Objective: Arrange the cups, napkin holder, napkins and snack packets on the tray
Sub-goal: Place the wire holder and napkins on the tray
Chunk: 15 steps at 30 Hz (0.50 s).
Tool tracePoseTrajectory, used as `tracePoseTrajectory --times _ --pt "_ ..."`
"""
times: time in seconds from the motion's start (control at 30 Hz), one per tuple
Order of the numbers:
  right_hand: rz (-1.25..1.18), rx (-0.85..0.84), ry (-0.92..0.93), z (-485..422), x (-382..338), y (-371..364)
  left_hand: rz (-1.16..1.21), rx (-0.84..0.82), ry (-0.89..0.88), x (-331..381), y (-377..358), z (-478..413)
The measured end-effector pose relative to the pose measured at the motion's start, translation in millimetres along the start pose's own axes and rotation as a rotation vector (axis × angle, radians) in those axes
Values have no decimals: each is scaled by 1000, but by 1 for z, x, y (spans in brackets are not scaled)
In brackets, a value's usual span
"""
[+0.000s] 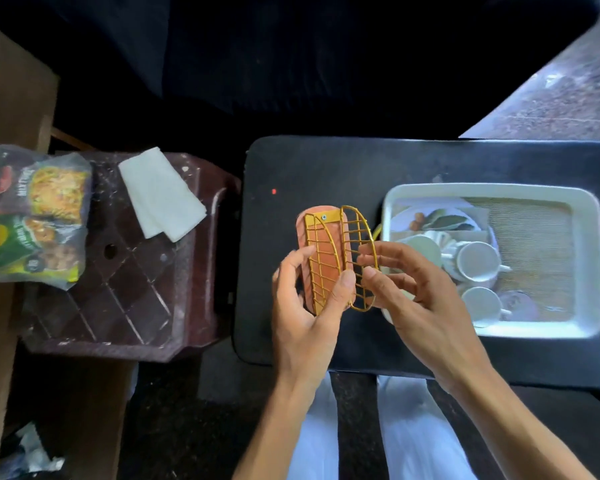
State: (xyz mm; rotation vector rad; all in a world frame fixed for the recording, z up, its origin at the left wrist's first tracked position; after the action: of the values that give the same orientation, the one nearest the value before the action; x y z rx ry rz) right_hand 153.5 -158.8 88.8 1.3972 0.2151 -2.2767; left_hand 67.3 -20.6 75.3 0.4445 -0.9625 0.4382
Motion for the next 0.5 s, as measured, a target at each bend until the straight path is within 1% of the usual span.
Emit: tracePoseTrajectory --times 0.1,0.17,0.3,0.5 --pt "14 69 17 10 -2 45 -89 65 -47 16 -33 15" --pt "21 119 33 17 -4 76 -72 76 -92 27 -56 23" --pt "42 221 49 34 -5 146 26 -112 -66 34 -130 35" --pt "71 375 28 57 12 249 37 -318 -54 39 -233 60"
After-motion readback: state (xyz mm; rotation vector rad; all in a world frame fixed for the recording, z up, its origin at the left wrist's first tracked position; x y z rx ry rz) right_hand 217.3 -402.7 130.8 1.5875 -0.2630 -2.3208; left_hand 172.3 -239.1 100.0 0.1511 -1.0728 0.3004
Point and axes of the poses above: each hand's wrist, its own z-axis away from the middle knuckle, its own y-axis out of the back of the hand, x = y × z, the point moved 10 cm from there along -z, towards the middle knuckle, and after that the axes turned 4 degrees about -z, right-handed, at the moved point
